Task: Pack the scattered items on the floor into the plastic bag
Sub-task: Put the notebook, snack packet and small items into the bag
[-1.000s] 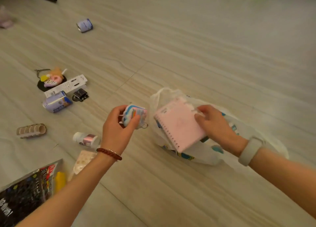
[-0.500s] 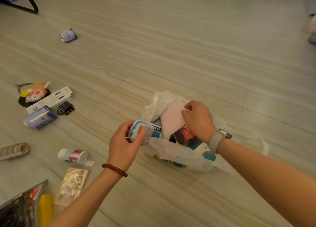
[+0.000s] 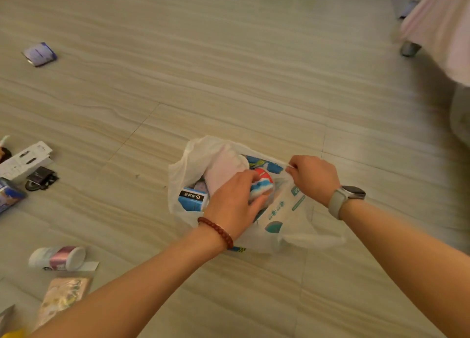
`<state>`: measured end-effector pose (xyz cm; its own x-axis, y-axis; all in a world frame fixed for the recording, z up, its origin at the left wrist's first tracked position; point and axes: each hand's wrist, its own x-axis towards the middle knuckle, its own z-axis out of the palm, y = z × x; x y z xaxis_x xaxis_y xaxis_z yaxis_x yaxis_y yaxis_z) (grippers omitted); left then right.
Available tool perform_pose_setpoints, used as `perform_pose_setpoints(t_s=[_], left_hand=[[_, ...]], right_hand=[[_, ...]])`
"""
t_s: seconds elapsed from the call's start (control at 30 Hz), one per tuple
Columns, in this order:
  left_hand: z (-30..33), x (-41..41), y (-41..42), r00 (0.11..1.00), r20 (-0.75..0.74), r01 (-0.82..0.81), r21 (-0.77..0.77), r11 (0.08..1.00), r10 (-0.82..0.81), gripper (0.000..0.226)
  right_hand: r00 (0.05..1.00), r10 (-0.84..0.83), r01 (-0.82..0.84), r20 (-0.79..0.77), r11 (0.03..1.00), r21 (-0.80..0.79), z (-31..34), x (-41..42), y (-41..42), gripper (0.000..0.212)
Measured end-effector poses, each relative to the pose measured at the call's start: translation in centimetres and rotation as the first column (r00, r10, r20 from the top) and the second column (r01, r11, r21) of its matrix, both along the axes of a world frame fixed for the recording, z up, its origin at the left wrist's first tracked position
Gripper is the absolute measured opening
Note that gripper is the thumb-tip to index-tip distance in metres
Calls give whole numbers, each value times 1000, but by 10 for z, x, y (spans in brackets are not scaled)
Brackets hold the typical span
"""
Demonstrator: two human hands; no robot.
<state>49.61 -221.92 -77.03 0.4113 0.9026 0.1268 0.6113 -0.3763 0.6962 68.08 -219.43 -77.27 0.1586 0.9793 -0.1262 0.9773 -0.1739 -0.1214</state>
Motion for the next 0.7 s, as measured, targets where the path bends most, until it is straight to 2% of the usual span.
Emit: perform_pose_setpoints(t_s=[0.07,0.13,0.2,0.3,0.37,0.43,0.5,0.53,0.57,0.63,0.7], left_hand=[[-4,13,9,972,-232,80,226,971,-27,30],[-9,22,15,916,-399,128,409,903,51,30],[-12,24,20,913,-389,97,501,860,124,34],[-9,6,31,934,-231,-91,583,808,272,41],[-9,-17,45,881,-251,-225,522,823,400,54],[-12,-40,61,820,-395,-328,270,905,415,69],[-21,-54,70,812,-489,-368,-5,930,318,71],[-24,-58,70,836,-472,-360,-91,928,279,64],[-25,-59,67,872,-400,-350,-109,931,281,53],[-20,-61,62,927,-131,-365,-92,927,352,33],[-1,-64,62,899,133,-417,-26,908,417,26]], right_hand=[[996,-31,34,-81,999,28,2,9,-1,25],[989,-47,59,-143,995,81,3,16,-5,25],[982,-44,73,-185,986,149,3,19,-8,25],[981,-21,54,-193,985,165,6,16,-11,28],[984,6,22,-181,988,155,5,12,-12,30],[984,24,2,-174,989,150,3,7,-14,31],[987,37,-13,-158,989,146,2,3,-17,31],[989,47,-26,-142,989,145,1,1,-19,32],[990,58,-39,-131,989,144,0,-1,-20,32],[988,56,-36,-142,989,141,-1,-3,-22,31],[981,15,16,-191,987,157,-1,-3,-20,29]])
